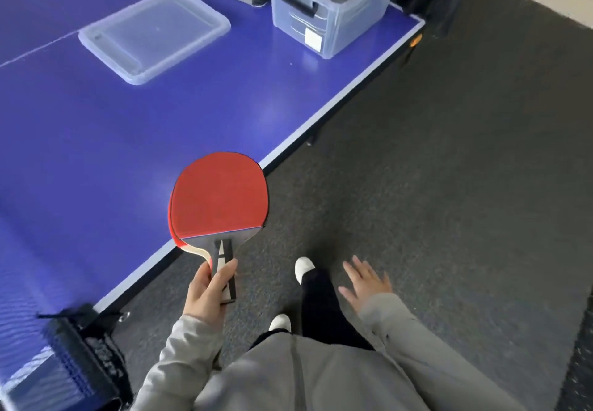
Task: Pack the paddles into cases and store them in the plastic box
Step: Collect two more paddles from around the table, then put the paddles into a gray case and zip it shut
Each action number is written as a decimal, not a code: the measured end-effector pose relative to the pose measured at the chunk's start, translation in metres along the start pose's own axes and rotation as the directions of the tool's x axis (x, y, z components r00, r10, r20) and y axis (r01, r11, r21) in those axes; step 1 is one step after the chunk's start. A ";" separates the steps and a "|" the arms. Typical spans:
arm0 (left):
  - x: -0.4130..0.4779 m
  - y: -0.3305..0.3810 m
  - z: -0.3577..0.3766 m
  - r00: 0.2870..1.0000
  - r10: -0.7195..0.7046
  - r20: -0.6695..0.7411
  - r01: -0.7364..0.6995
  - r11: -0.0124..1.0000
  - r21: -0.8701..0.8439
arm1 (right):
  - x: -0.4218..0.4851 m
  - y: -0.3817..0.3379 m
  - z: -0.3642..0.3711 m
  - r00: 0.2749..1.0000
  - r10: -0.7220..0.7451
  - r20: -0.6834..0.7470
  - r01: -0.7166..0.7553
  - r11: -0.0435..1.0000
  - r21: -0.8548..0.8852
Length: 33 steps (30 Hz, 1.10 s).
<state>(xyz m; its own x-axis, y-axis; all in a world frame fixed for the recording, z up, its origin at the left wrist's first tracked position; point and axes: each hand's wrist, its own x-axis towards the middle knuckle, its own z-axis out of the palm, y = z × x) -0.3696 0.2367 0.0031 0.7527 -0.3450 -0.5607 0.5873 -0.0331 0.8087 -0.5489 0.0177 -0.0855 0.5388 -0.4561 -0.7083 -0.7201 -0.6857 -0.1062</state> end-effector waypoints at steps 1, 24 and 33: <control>0.007 0.002 0.004 0.999 0.002 -0.039 -0.003 1.000 -0.023 | 0.015 -0.002 -0.013 1.000 -0.029 0.005 0.029 0.999 -0.017; 0.086 0.050 -0.072 0.697 -0.124 -0.707 -0.233 0.893 -0.385 | 0.200 -0.250 -0.182 0.847 -0.500 0.180 0.531 0.804 -0.267; 0.154 0.073 -0.155 0.749 -0.159 -0.644 -0.138 0.912 -0.386 | 0.214 -0.354 -0.179 0.866 -0.469 0.172 0.499 0.813 -0.300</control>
<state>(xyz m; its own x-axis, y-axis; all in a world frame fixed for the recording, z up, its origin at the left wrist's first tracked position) -0.1648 0.3264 -0.0513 0.6618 0.3506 -0.6627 0.5464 0.3796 0.7465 -0.1005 0.0617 -0.0747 0.7289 0.0239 -0.6842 -0.1850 -0.9553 -0.2305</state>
